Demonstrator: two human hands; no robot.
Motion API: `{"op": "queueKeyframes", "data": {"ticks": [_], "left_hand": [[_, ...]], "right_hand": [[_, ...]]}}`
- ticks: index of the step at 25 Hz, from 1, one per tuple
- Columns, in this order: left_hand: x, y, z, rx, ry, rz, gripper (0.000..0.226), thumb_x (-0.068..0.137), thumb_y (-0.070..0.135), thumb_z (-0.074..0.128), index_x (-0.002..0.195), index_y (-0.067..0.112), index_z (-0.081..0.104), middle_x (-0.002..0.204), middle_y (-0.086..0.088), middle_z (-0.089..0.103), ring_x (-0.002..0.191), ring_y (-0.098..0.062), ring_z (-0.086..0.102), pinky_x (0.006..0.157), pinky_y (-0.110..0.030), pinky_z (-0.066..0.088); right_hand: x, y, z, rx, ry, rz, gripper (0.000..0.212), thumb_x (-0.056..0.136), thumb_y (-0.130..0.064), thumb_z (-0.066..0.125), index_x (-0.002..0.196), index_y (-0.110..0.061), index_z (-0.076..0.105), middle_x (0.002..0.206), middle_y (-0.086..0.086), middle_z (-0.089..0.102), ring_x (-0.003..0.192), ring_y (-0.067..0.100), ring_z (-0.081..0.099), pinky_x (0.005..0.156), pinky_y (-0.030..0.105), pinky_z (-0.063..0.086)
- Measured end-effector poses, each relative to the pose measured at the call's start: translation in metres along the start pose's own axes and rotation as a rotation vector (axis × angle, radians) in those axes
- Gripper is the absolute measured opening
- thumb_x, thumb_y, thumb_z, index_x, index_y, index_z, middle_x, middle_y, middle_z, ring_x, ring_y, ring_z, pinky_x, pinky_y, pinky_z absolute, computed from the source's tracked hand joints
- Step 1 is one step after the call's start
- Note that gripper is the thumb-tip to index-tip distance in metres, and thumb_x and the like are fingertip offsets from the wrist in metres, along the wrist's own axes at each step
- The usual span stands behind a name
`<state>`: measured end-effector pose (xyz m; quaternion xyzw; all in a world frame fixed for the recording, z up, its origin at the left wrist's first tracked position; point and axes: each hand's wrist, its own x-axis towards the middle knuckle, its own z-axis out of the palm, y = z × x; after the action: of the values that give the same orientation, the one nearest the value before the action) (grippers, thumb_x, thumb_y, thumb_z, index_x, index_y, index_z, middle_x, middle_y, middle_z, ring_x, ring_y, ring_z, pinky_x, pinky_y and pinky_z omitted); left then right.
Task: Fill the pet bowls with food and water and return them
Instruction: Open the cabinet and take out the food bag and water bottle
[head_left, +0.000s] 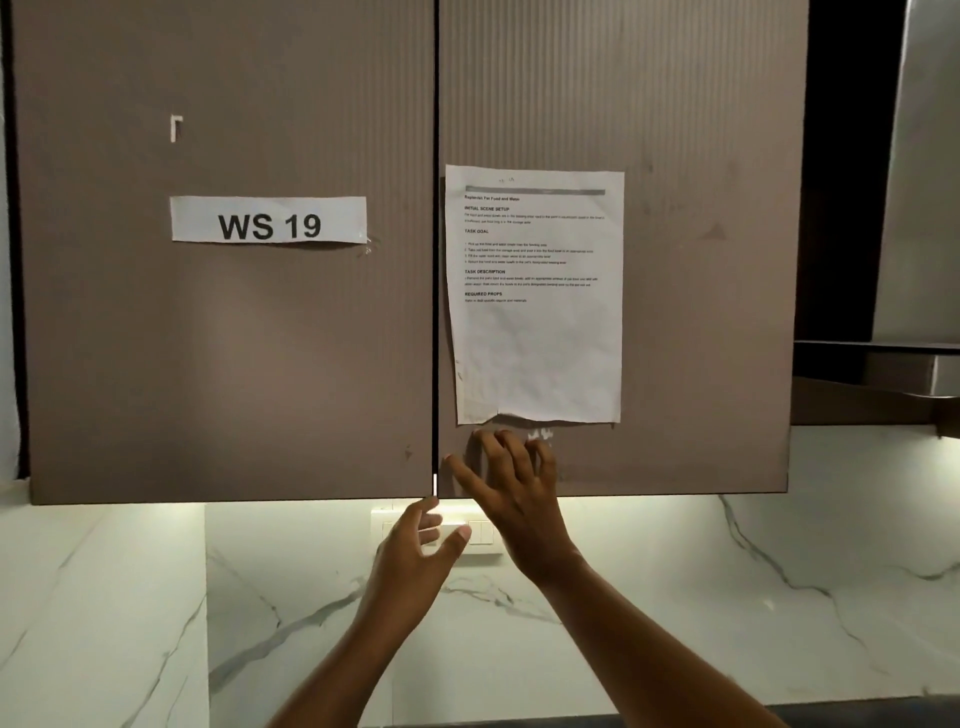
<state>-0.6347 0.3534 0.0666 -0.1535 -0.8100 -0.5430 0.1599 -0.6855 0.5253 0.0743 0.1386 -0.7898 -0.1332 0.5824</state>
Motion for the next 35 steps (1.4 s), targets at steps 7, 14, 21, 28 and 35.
{"op": "queueKeyframes", "data": {"ticks": [7, 14, 21, 28, 35], "left_hand": [[-0.003, 0.015, 0.006, -0.136, 0.081, -0.117, 0.057, 0.088, 0.048, 0.063, 0.137, 0.020, 0.052, 0.134, -0.002, 0.062, 0.116, -0.027, 0.062, 0.099, -0.049, 0.053], [-0.010, 0.042, -0.005, -0.360, 0.133, -0.033, 0.043, 0.100, 0.039, 0.045, 0.138, 0.021, 0.050, 0.136, -0.001, 0.058, 0.122, -0.024, 0.058, 0.099, -0.036, 0.051], [-0.048, 0.055, -0.005, -0.364, 0.128, -0.058, 0.045, 0.101, 0.043, 0.033, 0.138, 0.023, 0.048, 0.144, -0.004, 0.052, 0.130, -0.030, 0.052, 0.098, -0.033, 0.041], [-0.107, 0.065, -0.019, -0.577, -0.052, 0.053, 0.034, 0.102, 0.036, 0.035, 0.129, 0.029, 0.055, 0.128, 0.007, 0.059, 0.104, -0.005, 0.060, 0.064, -0.002, 0.047], [-0.154, 0.075, -0.012, -0.575, -0.174, 0.194, 0.031, 0.104, 0.027, 0.037, 0.133, 0.034, 0.047, 0.131, 0.014, 0.048, 0.120, -0.009, 0.053, 0.098, -0.024, 0.047]], "right_hand": [[-0.003, -0.001, -0.010, 0.005, 0.055, -0.007, 0.077, 0.072, -0.017, 0.088, 0.141, -0.031, 0.055, 0.146, 0.015, 0.046, 0.136, 0.037, 0.042, 0.105, 0.054, 0.039], [-0.018, -0.011, -0.036, 0.045, 0.120, 0.012, 0.080, 0.073, -0.016, 0.089, 0.144, -0.028, 0.052, 0.153, 0.017, 0.041, 0.143, 0.039, 0.038, 0.113, 0.054, 0.035], [-0.029, -0.047, -0.091, 0.232, 0.066, 0.230, 0.085, 0.070, -0.004, 0.077, 0.146, -0.025, 0.045, 0.155, 0.014, 0.043, 0.146, 0.036, 0.036, 0.114, 0.053, 0.038], [-0.035, -0.072, -0.163, 0.477, 0.168, 0.531, 0.055, 0.095, -0.023, 0.061, 0.148, -0.020, 0.047, 0.153, 0.003, 0.044, 0.143, 0.016, 0.042, 0.113, 0.026, 0.042], [-0.059, -0.081, -0.239, 0.518, 0.134, 0.699, 0.047, 0.102, -0.039, 0.047, 0.141, -0.015, 0.056, 0.144, -0.003, 0.058, 0.132, 0.006, 0.055, 0.108, 0.032, 0.051]]}}
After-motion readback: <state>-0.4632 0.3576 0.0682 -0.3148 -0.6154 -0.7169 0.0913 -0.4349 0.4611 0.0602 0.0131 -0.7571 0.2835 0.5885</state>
